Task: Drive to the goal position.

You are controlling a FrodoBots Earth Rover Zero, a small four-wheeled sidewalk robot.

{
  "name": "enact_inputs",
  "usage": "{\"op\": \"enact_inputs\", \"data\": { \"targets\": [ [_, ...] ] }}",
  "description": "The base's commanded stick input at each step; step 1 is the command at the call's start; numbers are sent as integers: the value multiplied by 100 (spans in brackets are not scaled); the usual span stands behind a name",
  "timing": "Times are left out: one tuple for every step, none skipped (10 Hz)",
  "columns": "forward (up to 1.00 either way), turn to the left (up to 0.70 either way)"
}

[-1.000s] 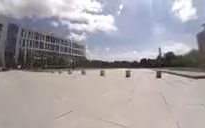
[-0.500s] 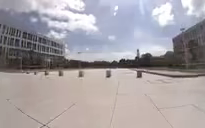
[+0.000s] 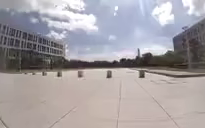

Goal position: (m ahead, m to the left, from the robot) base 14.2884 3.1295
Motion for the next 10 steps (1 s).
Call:
{"op": "enact_inputs", "data": {
  "targets": [
    [70, 2],
    [70, 9],
    [70, -14],
    [70, -32],
    [70, -2],
    [70, 0],
    [70, 0],
    [70, 0],
    [70, 0],
    [70, 0]
  ]
}}
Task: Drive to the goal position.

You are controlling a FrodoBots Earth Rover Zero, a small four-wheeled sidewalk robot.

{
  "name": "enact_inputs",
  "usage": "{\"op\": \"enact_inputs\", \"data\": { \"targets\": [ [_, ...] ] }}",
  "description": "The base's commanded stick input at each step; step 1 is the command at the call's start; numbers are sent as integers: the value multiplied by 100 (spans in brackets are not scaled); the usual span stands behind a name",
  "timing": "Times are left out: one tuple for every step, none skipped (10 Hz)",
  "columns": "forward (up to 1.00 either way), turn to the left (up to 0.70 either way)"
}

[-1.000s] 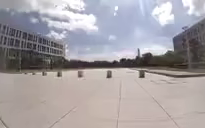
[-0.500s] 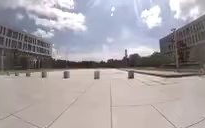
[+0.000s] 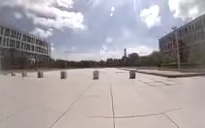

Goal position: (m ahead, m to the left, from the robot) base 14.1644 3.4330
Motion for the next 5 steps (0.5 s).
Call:
{"op": "enact_inputs", "data": {
  "targets": [
    [70, 0],
    [70, 0],
    [70, 0],
    [70, 0],
    [70, 0]
  ]
}}
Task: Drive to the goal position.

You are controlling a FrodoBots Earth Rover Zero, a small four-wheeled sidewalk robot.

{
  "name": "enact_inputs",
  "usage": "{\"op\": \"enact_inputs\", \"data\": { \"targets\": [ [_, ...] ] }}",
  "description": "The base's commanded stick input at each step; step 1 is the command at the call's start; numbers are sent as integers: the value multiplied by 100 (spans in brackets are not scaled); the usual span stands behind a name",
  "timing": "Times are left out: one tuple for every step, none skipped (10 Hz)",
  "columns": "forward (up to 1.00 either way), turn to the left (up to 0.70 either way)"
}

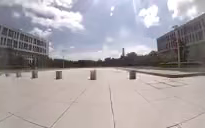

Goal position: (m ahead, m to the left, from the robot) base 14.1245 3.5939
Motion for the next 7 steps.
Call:
{"op": "enact_inputs", "data": {
  "targets": [
    [70, 0],
    [70, 0],
    [70, -5],
    [70, -35],
    [70, -34],
    [70, -3],
    [70, 0]
  ]
}}
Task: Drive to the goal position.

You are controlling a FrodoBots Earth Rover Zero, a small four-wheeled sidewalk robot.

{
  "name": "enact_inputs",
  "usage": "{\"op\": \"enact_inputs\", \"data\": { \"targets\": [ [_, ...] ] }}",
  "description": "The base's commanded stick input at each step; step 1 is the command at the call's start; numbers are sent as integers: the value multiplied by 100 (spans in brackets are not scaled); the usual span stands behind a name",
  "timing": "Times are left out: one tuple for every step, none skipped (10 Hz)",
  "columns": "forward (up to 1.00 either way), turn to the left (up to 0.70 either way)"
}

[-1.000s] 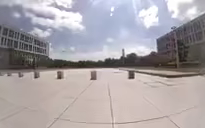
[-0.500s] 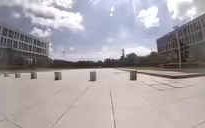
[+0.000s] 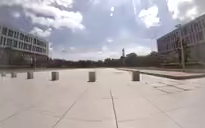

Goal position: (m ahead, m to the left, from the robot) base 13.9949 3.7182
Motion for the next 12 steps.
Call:
{"op": "enact_inputs", "data": {
  "targets": [
    [70, 0],
    [70, 0],
    [70, 0],
    [70, 0],
    [70, 0],
    [70, 0],
    [70, 0],
    [70, 0],
    [70, 0],
    [70, 0],
    [70, 0],
    [70, 0]
  ]
}}
